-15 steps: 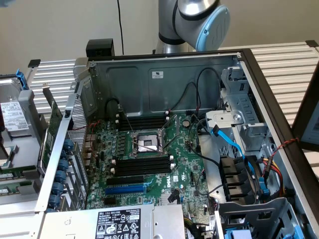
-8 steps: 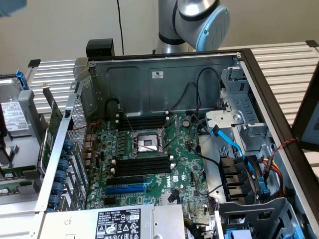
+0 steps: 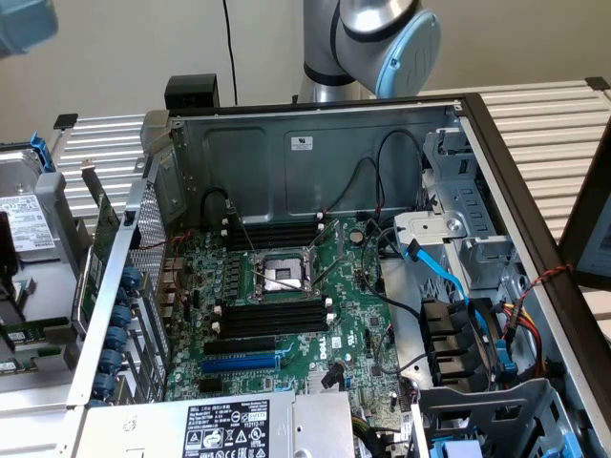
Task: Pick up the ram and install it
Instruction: 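Pick up the ram and move it above insertion slot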
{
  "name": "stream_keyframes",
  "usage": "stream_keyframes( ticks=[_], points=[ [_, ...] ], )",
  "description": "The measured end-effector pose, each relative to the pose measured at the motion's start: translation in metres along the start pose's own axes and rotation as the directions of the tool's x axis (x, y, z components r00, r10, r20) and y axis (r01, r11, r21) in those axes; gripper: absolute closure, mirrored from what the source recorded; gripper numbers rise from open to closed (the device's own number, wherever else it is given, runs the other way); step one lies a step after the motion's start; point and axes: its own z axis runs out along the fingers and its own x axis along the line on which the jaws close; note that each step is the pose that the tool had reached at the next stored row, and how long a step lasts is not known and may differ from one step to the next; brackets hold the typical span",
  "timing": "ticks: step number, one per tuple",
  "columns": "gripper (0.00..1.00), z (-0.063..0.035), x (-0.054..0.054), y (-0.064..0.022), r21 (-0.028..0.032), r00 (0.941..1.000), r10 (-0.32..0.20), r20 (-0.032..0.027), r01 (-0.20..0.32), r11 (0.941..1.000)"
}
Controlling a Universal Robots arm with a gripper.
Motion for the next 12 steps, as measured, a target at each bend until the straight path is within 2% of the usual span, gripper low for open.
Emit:
stream_keyframes(
  ticks=[6, 12],
  points=[
    [0.62, 0.0102, 0.0, 0.0, -0.0013, 1.0, -0.002, 0.0001, 0.002, 1.0],
    [0.62, 0.0157, 0.0, 0.0, -0.0037, 1.0, -0.002, 0.0002, 0.002, 1.0]
  ],
)
